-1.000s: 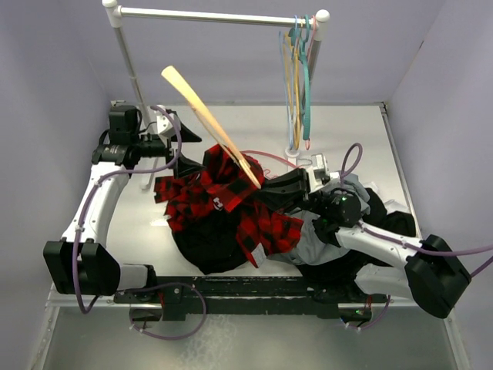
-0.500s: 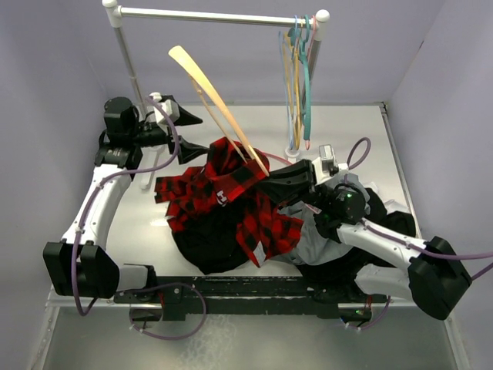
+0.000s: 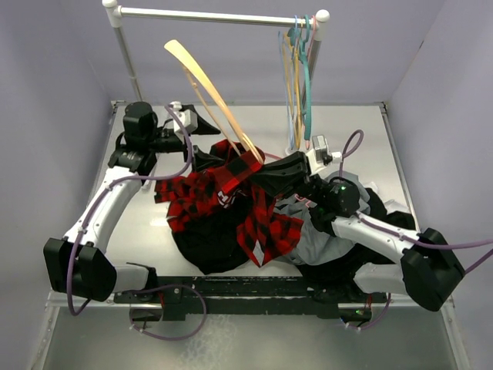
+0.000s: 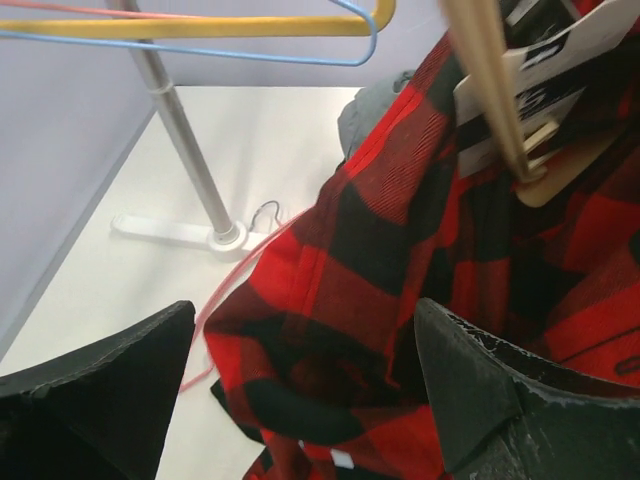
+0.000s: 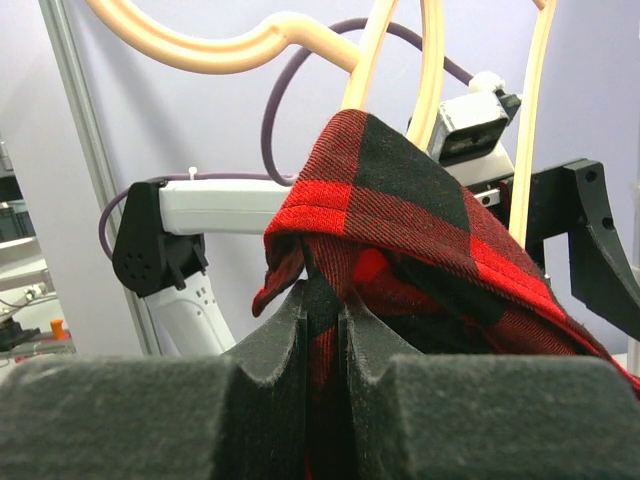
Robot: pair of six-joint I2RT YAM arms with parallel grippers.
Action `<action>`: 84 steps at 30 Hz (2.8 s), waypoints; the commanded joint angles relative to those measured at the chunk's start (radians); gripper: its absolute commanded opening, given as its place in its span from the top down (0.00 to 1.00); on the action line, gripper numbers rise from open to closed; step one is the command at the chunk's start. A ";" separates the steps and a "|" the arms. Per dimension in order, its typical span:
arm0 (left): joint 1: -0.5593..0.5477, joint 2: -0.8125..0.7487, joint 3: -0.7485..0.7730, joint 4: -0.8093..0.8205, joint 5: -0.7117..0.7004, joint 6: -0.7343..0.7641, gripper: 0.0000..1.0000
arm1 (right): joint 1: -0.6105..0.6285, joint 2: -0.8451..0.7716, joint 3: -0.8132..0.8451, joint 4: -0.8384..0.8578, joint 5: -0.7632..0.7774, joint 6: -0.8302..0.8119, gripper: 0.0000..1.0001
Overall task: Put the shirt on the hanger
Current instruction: Hang the shirt on the hanger.
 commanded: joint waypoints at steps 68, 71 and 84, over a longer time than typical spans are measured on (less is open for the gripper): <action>0.040 0.113 0.101 -0.056 0.032 0.209 1.00 | -0.079 -0.110 -0.062 0.323 0.058 0.022 1.00; 0.088 0.112 0.187 -0.195 0.068 0.295 1.00 | -0.087 -0.120 -0.080 0.323 0.060 0.021 1.00; 0.136 0.130 0.392 -0.444 0.068 0.463 1.00 | -0.106 -0.163 -0.116 0.281 -0.156 0.016 1.00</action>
